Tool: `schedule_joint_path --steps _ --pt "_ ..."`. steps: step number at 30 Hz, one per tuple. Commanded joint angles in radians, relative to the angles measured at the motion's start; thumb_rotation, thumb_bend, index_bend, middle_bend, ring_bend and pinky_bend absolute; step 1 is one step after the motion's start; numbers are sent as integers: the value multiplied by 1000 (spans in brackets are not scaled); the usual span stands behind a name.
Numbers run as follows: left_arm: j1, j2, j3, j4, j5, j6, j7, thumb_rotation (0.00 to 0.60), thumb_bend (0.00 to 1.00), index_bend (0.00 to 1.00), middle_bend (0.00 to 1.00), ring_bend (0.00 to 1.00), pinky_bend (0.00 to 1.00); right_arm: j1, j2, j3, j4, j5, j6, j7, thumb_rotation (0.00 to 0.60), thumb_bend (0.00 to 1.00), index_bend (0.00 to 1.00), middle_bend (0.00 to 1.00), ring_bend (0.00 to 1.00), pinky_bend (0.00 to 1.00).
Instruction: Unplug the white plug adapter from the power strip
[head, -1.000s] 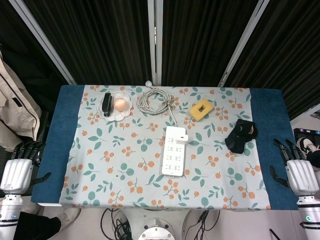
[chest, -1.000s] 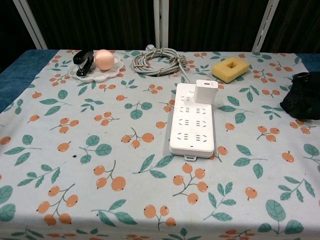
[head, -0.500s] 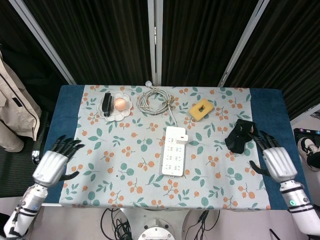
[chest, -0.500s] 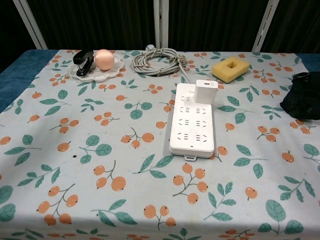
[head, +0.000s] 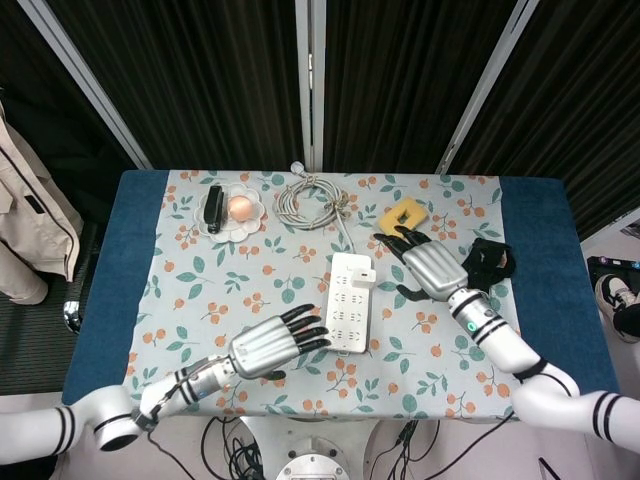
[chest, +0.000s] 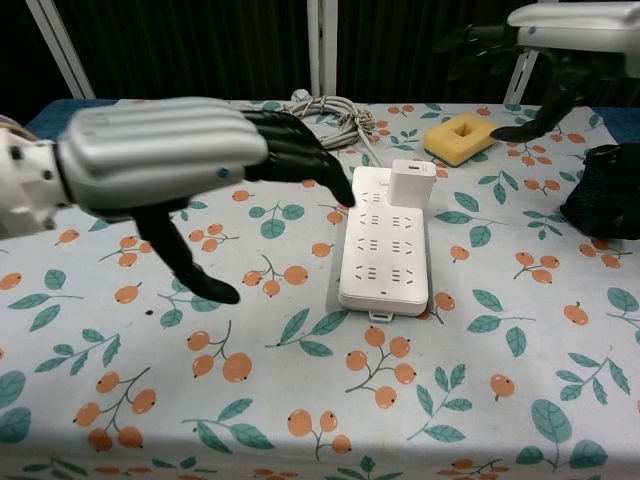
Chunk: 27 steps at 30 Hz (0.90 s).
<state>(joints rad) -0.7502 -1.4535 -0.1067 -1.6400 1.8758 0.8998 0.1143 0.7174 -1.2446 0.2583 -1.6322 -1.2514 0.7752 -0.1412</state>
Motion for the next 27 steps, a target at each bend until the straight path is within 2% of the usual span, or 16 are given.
schedule_joint_path --steps 1,5,10,20,27 --pt "-66 -82 -24 67 -46 -60 10 600 48 181 171 115 97 68 -78 4 68 98 -65 -81 600 223 0 167 42 184" --pt "-97 -136 -17 115 -88 -85 -2 600 49 181 171 115 102 112 -128 -13 111 169 -93 -122 600 229 0 172 42 187" --pt "-114 -194 10 186 -114 -94 2 600 48 181 171 115 105 145 -171 -33 154 207 -95 -153 600 246 0 190 56 192" --pt "-115 -311 54 322 -157 -56 -16 600 48 181 171 115 105 178 -250 -78 223 196 -64 -189 600 248 3 222 72 201" --pt "-126 -344 72 368 -164 -35 -37 600 48 180 171 115 105 194 -288 -97 264 209 -67 -207 600 262 101 252 94 210"
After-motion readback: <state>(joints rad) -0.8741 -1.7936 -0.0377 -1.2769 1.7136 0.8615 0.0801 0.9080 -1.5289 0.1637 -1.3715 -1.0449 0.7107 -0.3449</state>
